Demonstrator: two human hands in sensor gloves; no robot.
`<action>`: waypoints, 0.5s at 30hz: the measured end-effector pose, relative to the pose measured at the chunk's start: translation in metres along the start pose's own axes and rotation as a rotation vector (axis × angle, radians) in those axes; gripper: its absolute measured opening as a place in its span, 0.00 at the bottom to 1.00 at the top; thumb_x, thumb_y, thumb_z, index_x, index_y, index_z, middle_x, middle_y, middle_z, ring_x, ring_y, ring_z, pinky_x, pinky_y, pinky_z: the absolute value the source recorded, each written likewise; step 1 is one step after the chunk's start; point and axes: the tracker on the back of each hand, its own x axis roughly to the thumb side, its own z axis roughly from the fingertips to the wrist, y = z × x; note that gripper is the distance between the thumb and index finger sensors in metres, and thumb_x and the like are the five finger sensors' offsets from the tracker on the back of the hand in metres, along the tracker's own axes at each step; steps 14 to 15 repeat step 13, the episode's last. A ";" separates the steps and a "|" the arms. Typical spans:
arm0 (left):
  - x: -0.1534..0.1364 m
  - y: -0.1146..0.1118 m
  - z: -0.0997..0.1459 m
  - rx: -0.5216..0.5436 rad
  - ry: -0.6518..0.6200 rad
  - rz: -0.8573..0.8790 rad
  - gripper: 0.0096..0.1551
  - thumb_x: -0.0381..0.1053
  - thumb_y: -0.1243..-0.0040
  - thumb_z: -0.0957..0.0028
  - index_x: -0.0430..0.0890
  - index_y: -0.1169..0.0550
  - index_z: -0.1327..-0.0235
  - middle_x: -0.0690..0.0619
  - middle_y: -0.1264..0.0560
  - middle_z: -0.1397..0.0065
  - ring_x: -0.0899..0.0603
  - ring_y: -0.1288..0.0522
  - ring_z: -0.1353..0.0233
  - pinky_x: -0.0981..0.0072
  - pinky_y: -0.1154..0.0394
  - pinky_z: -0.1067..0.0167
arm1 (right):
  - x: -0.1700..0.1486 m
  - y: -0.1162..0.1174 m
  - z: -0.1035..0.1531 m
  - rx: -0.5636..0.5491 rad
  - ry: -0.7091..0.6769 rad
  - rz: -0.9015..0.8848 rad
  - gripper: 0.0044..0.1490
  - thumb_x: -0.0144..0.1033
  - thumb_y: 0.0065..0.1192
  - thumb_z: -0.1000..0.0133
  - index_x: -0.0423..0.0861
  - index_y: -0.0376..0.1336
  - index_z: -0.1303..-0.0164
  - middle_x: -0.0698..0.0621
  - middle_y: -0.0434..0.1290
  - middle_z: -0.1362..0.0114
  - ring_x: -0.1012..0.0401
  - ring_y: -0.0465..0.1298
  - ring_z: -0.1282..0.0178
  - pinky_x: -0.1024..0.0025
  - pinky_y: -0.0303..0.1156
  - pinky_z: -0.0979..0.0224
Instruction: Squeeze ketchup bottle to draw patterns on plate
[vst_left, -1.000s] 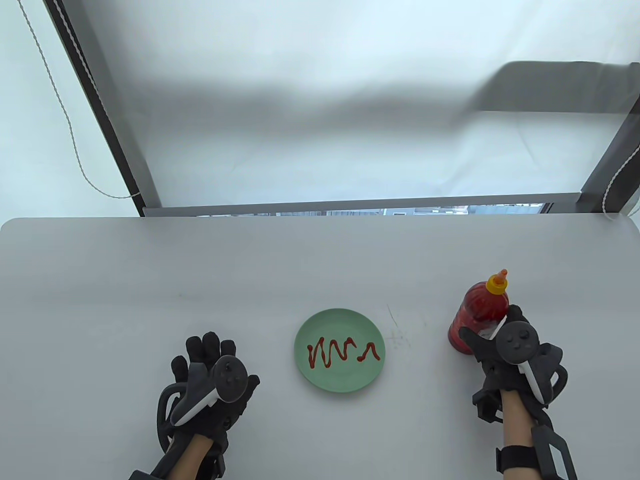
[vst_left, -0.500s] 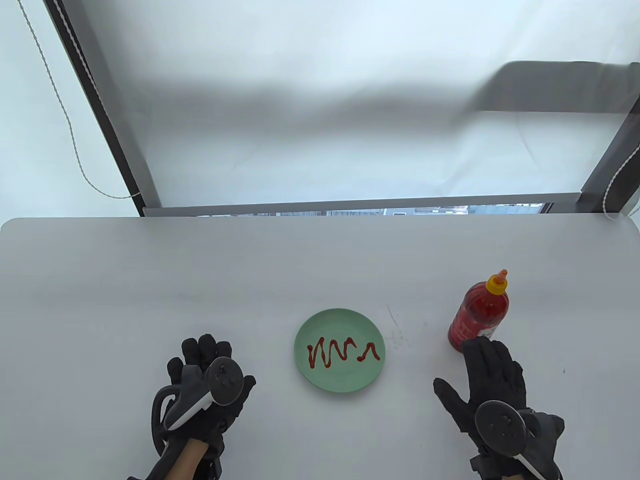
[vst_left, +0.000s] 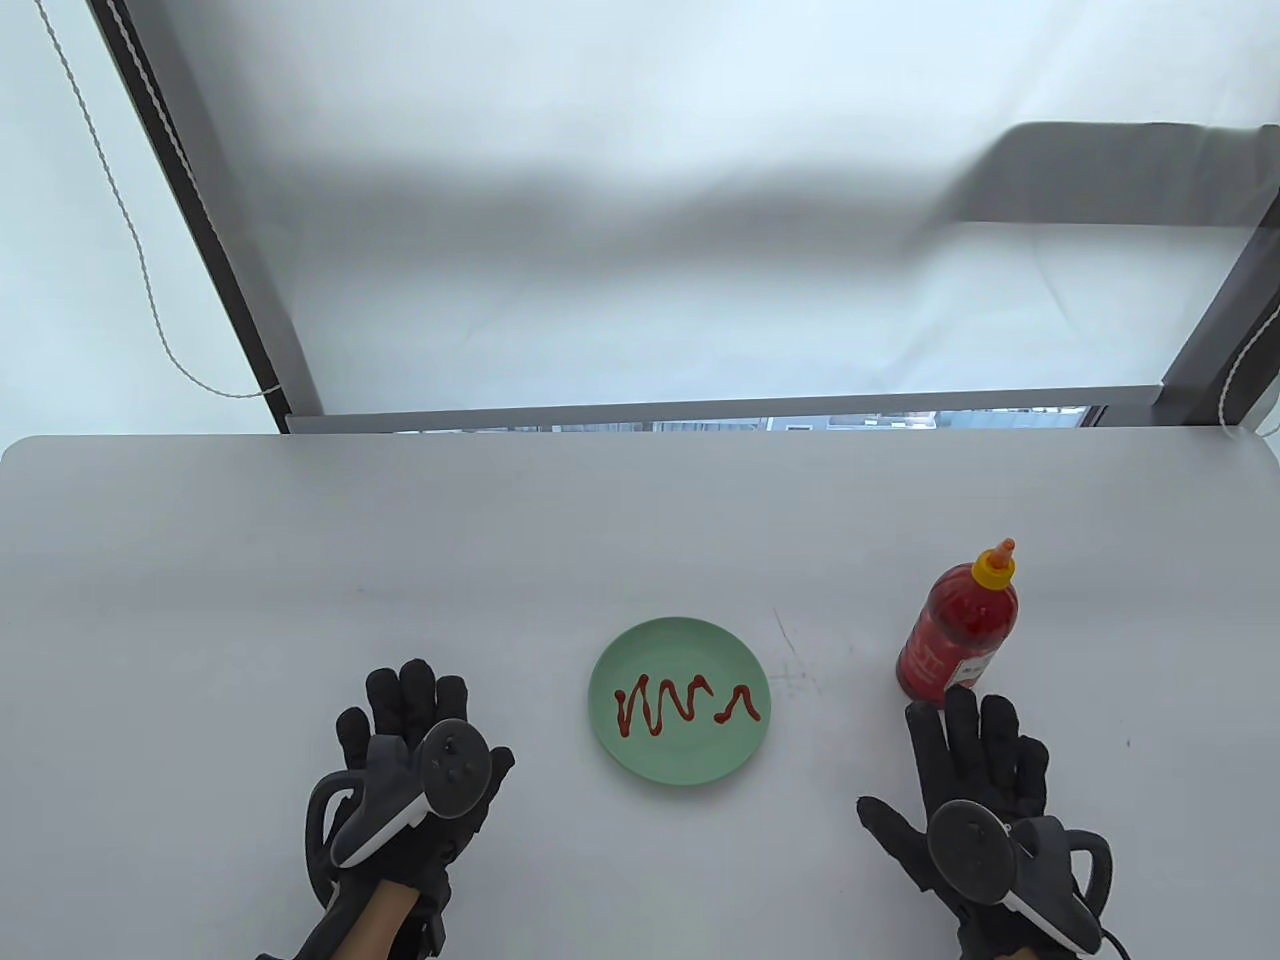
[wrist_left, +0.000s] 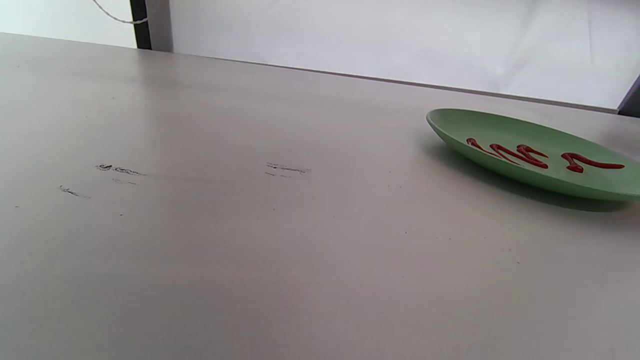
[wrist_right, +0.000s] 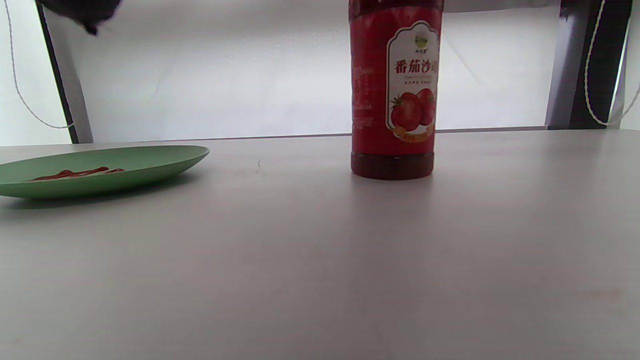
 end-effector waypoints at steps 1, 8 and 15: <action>0.000 0.000 -0.001 -0.002 0.002 0.002 0.50 0.65 0.65 0.37 0.38 0.64 0.17 0.30 0.73 0.16 0.25 0.77 0.22 0.22 0.73 0.35 | 0.000 0.001 -0.001 -0.001 0.003 -0.009 0.63 0.77 0.45 0.36 0.46 0.35 0.04 0.32 0.31 0.04 0.34 0.33 0.10 0.31 0.36 0.16; -0.001 -0.001 -0.002 -0.018 0.003 0.007 0.50 0.65 0.65 0.37 0.38 0.63 0.17 0.30 0.73 0.16 0.25 0.77 0.22 0.22 0.73 0.35 | -0.002 0.003 -0.001 0.011 0.009 -0.028 0.63 0.77 0.46 0.36 0.45 0.36 0.04 0.32 0.32 0.04 0.35 0.33 0.09 0.31 0.37 0.16; -0.001 -0.002 -0.002 -0.021 -0.001 0.004 0.50 0.65 0.65 0.37 0.38 0.63 0.17 0.30 0.73 0.16 0.24 0.77 0.22 0.22 0.73 0.35 | -0.002 0.005 -0.002 0.008 0.010 -0.051 0.63 0.76 0.47 0.36 0.45 0.38 0.04 0.32 0.33 0.04 0.34 0.34 0.09 0.32 0.38 0.15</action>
